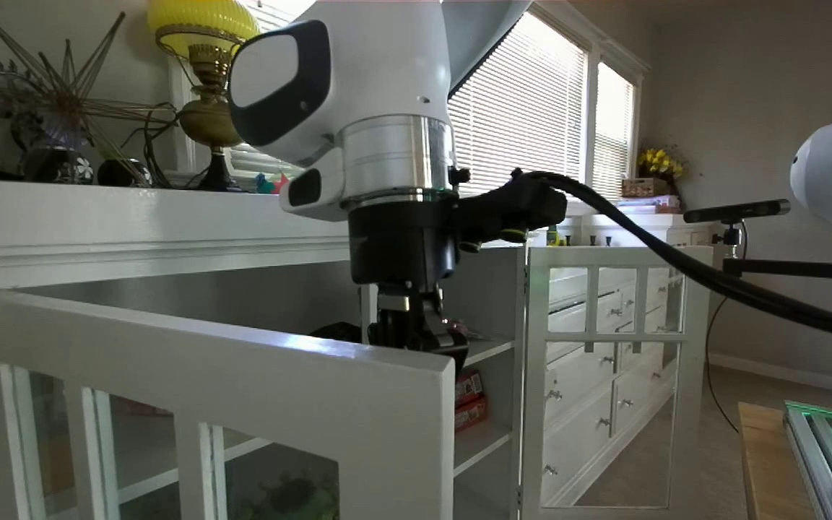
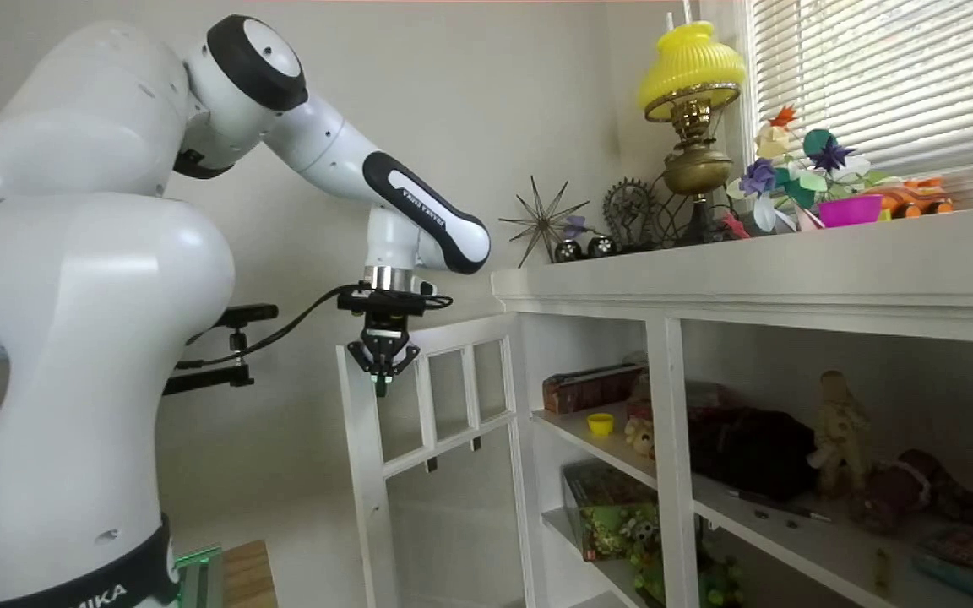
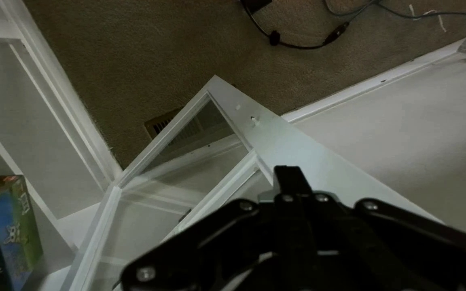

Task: Open the left cupboard door

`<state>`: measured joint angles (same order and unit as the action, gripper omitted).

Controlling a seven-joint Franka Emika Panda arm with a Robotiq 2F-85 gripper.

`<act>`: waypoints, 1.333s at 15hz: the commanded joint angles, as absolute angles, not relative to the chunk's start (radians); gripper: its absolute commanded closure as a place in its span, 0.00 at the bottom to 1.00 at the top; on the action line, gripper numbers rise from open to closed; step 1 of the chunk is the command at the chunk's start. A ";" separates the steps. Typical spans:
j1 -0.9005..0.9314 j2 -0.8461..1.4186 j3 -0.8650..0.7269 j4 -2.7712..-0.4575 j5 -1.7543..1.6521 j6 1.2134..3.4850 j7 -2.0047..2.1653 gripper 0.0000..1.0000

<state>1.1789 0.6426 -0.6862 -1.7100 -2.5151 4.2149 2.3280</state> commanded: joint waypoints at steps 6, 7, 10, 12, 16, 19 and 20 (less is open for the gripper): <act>1.149 0.654 -0.590 -1.604 -2.515 4.243 2.332 1.00; 1.139 0.654 -0.571 -1.594 -2.515 4.243 2.331 1.00; 1.110 0.657 -0.520 -1.553 -2.515 4.243 2.336 1.00; 1.093 0.661 -0.488 -1.530 -2.515 4.243 2.336 1.00; 1.056 0.667 -0.422 -1.489 -2.515 4.243 2.338 1.00; 1.030 0.668 -0.375 -1.463 -2.515 4.242 2.343 1.00; 1.022 0.670 -0.361 -1.452 -2.515 4.242 2.346 1.00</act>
